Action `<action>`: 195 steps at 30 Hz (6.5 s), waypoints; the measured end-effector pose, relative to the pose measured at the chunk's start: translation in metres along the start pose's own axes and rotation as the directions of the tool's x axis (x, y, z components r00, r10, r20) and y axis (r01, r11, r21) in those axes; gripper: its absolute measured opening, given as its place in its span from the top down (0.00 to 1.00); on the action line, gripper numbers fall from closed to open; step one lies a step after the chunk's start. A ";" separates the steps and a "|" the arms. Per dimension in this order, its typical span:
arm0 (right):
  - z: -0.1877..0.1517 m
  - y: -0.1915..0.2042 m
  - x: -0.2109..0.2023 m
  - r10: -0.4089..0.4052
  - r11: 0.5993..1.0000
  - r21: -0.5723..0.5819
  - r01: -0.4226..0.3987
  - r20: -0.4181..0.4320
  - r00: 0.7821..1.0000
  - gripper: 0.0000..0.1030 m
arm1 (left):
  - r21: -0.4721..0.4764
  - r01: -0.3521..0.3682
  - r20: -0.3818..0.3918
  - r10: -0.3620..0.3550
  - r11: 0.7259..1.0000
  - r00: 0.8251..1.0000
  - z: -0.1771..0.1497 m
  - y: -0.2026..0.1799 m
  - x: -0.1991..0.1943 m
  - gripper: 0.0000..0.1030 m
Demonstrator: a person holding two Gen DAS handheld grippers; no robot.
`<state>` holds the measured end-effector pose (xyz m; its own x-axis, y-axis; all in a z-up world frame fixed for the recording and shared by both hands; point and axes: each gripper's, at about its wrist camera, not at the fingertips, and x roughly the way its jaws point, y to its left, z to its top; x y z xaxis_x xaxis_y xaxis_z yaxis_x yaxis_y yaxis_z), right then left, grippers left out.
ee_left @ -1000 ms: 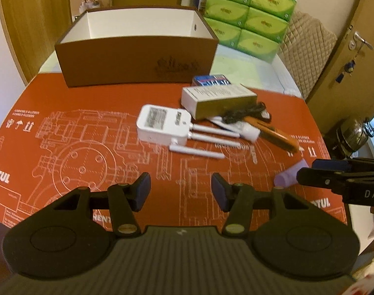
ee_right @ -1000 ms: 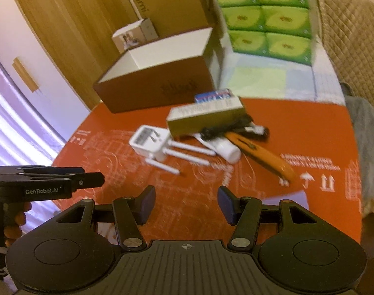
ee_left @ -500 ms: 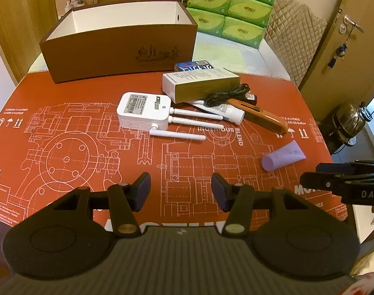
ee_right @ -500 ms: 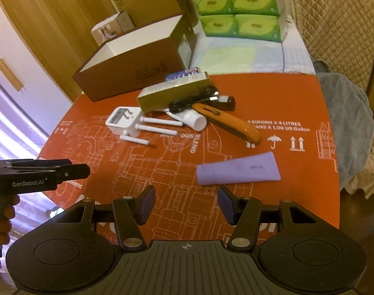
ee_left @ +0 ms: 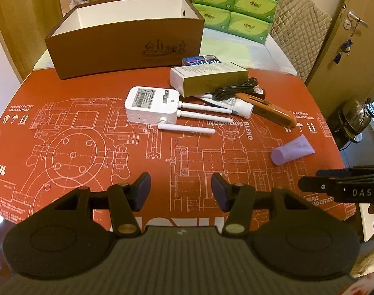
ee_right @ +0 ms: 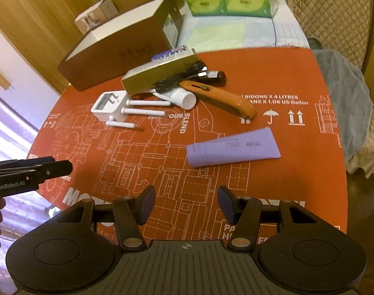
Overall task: Organize rigid objects
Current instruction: 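Withdraw both tools from the brown box back over the table, then grasp the lavender tube with the right tool while the left tool approaches the white repeater, then grasp the white four-antenna repeater with the left tool and lift it, then carry the repeater and lavender tube over the brown box and lower them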
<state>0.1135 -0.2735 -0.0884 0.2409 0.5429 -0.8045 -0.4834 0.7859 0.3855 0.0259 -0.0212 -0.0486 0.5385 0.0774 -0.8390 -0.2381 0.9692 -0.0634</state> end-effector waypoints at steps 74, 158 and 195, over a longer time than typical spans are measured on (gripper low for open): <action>-0.016 -0.010 0.021 -0.414 0.813 0.453 0.366 0.008 0.910 0.71 | 0.557 0.399 -0.246 -0.314 0.728 0.917 0.032 0.056 0.101 0.41; 0.124 0.076 -0.007 0.205 0.968 -0.190 -0.166 0.211 0.956 0.72 | -0.044 -0.051 0.288 0.061 0.998 0.956 0.115 0.070 -0.031 0.50; 0.326 0.116 0.219 -0.110 0.979 -0.159 0.129 0.126 0.986 0.72 | 0.033 -0.078 -0.021 0.079 0.996 0.997 0.290 0.212 0.199 0.50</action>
<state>0.3842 0.0327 -0.0727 0.3965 0.4865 -0.7785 -0.5758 0.7923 0.2018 0.3172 0.2677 -0.0727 0.5012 0.1483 -0.8525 -0.2527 0.9674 0.0198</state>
